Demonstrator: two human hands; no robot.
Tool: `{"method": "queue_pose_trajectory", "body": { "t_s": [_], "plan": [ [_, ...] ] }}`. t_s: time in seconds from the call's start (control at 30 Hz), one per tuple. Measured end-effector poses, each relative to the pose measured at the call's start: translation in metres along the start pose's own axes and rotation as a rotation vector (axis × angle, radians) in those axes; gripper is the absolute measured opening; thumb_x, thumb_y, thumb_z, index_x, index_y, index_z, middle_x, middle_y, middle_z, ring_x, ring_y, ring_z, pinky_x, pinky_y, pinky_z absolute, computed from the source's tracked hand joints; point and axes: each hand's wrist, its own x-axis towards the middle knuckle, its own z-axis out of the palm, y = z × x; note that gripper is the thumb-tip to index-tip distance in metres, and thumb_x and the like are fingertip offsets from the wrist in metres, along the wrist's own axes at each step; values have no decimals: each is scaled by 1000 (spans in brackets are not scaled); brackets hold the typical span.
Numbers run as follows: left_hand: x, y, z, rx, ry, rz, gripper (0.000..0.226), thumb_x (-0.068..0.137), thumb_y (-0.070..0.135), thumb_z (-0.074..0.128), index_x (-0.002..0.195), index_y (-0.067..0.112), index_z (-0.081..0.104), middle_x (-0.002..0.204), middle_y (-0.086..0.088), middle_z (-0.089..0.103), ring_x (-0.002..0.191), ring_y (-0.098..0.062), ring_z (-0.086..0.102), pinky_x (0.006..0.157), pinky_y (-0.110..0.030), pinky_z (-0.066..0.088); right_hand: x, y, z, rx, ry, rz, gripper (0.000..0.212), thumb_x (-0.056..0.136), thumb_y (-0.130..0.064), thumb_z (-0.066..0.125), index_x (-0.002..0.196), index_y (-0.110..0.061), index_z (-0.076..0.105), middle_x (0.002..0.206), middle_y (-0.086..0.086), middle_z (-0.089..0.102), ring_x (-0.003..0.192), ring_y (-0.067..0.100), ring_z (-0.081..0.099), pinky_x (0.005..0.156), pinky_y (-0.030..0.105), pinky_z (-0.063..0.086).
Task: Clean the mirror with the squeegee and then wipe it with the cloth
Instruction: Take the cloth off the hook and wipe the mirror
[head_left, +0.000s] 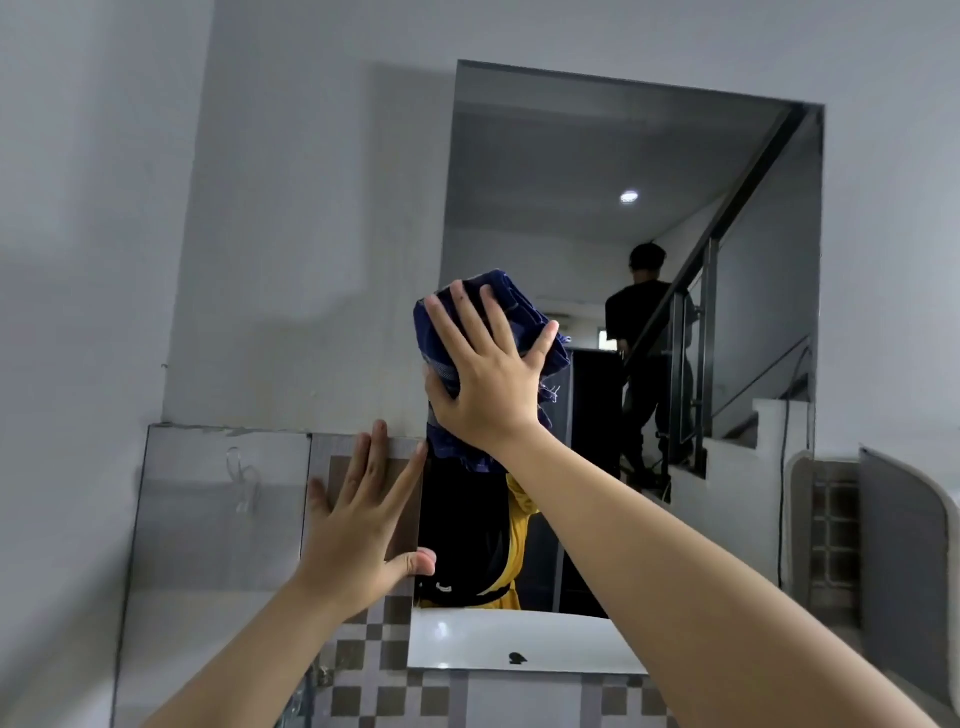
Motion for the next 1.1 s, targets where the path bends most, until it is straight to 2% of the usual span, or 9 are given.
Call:
{"method": "queue_pose_trajectory", "body": {
  "t_s": [0.1, 0.2, 0.27, 0.37, 0.53, 0.73, 0.87, 0.97, 1.1],
  "plan": [
    [0, 0, 0, -23, -8, 10, 111, 57, 80, 43, 148, 32, 0, 157, -11, -9, 142, -35, 0, 94, -74, 21, -9, 10, -3, -36, -61, -175, 64, 84, -43, 52, 146, -35, 35, 155, -6, 34, 146, 20, 22, 104, 74, 3],
    [-1, 1, -1, -34, -11, 6, 112, 57, 79, 44, 148, 32, 1, 157, -12, -6, 142, -35, 1, 93, -75, 23, -19, 23, -6, -62, -96, -260, 66, 84, -44, 55, 146, -36, 33, 156, -6, 32, 146, 20, 21, 104, 73, 3],
    [-2, 1, -1, -42, -11, 5, 110, 58, 82, 39, 148, 33, -1, 157, -12, -10, 143, -35, -2, 95, -75, 20, -28, 35, -11, -67, -102, -277, 67, 85, -45, 55, 147, -35, 33, 156, -6, 31, 146, 19, 21, 105, 72, 2],
    [0, -1, 2, -78, 6, -6, 109, 56, 94, 21, 143, 40, -17, 152, -5, -32, 140, -29, -23, 102, -65, 2, -43, 56, -21, -95, -105, -277, 66, 85, -46, 54, 147, -35, 33, 156, -6, 30, 146, 19, 23, 105, 73, 5],
    [1, -1, 3, -72, -7, -15, 111, 62, 82, 47, 134, 48, -30, 146, 3, -43, 134, -23, -36, 105, -62, -4, -64, 102, -40, -143, -83, -209, 69, 81, -47, 59, 145, -36, 35, 155, -7, 33, 144, 17, 26, 105, 72, 5],
    [0, 0, 2, -44, -14, -26, 112, 62, 79, 49, 137, 45, -28, 145, 4, -44, 135, -22, -36, 102, -58, -6, -80, 170, -64, -173, -70, -20, 66, 85, -53, 43, 147, -33, 31, 156, -6, 29, 146, 19, 22, 106, 75, 3],
    [1, 1, 3, -48, -22, -36, 113, 62, 78, 51, 134, 47, -31, 140, 7, -49, 133, -22, -37, 102, -58, -6, -97, 206, -75, -129, 22, 225, 66, 85, -49, 44, 147, -31, 32, 157, -5, 28, 147, 18, 18, 104, 76, -1],
    [1, 1, 3, -44, -21, -32, 114, 62, 78, 53, 139, 44, -24, 141, 8, -48, 136, -24, -33, 103, -60, -4, -111, 216, -77, -62, 90, 452, 67, 85, -48, 42, 148, -36, 25, 159, -7, 24, 148, 18, 14, 104, 76, -3],
    [2, 0, 5, -35, -14, -35, 116, 60, 77, 56, 144, 40, -15, 146, 6, -43, 139, -27, -24, 103, -63, 1, -120, 205, -72, -34, 137, 637, 67, 87, -45, 43, 150, -36, 21, 160, -10, 20, 148, 17, 11, 105, 74, -5]
  ]
}}
